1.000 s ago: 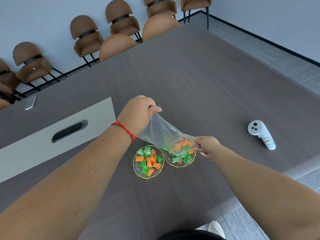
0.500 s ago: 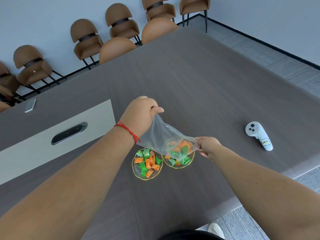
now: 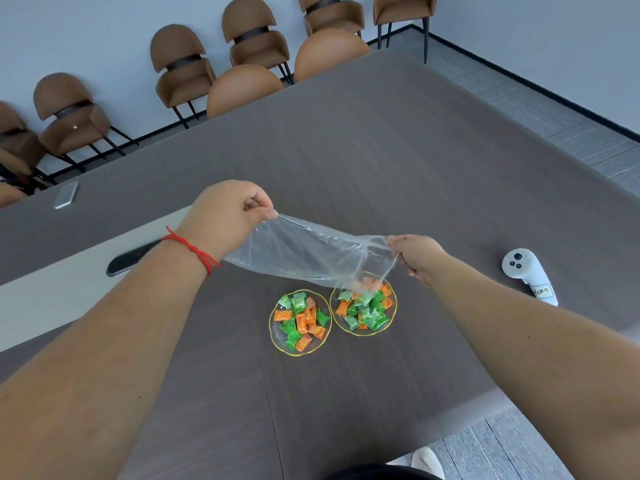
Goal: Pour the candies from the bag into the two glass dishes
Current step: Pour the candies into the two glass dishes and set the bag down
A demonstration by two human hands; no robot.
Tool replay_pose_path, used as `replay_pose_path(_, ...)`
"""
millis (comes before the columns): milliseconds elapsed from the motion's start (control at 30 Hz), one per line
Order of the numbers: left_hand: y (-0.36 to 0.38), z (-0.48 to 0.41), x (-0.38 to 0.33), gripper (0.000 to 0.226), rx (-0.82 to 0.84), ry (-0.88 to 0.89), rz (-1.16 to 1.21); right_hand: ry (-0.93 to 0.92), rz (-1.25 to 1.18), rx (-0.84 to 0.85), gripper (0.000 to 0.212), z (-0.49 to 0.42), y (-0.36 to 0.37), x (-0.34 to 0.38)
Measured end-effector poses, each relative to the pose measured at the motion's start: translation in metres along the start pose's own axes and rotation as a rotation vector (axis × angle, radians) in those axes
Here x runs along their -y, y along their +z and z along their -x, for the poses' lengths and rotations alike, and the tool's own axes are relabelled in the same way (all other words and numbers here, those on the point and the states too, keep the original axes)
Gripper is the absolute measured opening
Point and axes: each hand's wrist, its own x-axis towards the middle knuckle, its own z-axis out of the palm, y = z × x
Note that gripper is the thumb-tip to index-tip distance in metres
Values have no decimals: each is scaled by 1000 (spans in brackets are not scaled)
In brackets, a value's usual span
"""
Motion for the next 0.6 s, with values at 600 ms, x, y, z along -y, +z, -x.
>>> replay_pose_path(600, 164, 8, 136, 41, 71, -347, 279, 12, -27, -11, 22, -84, 62, -3)
